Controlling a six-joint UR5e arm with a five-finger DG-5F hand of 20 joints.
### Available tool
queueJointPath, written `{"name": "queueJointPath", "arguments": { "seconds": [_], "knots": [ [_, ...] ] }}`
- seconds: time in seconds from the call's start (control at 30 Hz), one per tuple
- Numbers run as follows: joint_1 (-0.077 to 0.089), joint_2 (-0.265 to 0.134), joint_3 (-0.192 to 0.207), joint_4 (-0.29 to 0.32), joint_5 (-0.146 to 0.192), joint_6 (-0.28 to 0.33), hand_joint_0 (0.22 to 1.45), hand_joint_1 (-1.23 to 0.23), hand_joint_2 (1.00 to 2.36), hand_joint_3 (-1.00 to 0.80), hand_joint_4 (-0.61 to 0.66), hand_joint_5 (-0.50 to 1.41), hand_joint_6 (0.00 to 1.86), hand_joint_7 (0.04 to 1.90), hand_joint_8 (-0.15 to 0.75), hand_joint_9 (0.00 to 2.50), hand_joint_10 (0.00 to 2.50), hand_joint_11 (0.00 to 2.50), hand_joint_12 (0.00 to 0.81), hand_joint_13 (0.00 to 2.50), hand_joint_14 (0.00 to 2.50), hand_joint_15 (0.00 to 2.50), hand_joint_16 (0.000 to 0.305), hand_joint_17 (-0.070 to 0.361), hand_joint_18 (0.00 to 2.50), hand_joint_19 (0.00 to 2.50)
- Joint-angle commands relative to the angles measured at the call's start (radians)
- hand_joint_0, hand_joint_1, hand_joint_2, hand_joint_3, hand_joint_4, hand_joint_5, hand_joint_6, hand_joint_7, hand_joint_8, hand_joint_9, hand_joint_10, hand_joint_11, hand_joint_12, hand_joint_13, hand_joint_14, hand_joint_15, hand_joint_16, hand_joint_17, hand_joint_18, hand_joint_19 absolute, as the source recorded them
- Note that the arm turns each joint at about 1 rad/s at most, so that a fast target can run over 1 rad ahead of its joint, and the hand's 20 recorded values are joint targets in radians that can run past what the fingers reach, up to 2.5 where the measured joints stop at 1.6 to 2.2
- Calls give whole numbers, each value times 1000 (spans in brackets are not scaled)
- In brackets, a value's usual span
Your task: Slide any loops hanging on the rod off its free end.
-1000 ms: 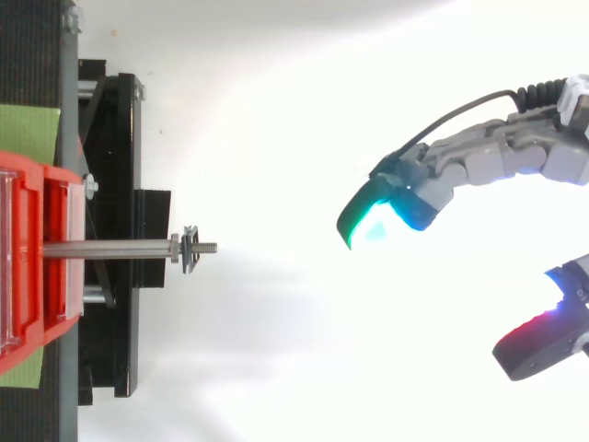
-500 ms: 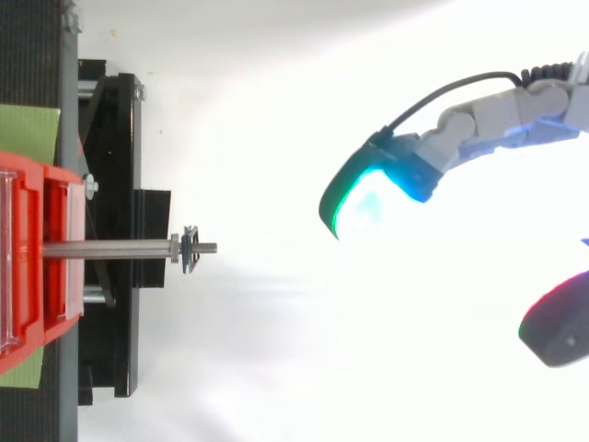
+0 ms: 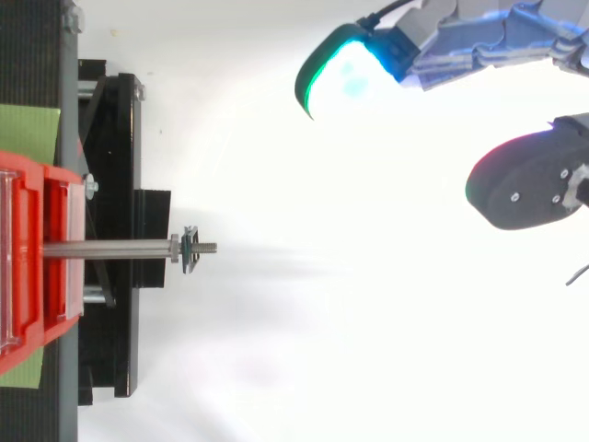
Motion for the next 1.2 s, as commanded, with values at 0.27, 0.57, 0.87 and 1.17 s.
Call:
{"name": "queueJointPath", "arguments": {
  "seconds": [0.27,0.57,0.87,1.17],
  "knots": [
    [12,1,1,-73,-9,-43,594,-509,1009,-404,289,-238,502,663,295,497,0,0,379,485,0,0,59,133,537,256],
    [15,0,-11,-104,-33,-60,596,-511,1008,-404,293,-236,501,668,295,516,0,0,376,502,0,0,59,133,543,259],
    [41,0,-151,144,-84,-63,596,-511,1008,-402,293,-236,501,663,297,523,0,0,377,504,0,0,59,133,545,263],
    [70,-85,-195,324,-35,-49,596,-511,1009,-402,294,-236,502,663,300,534,0,0,378,523,0,0,59,133,556,266]
  ]
}}
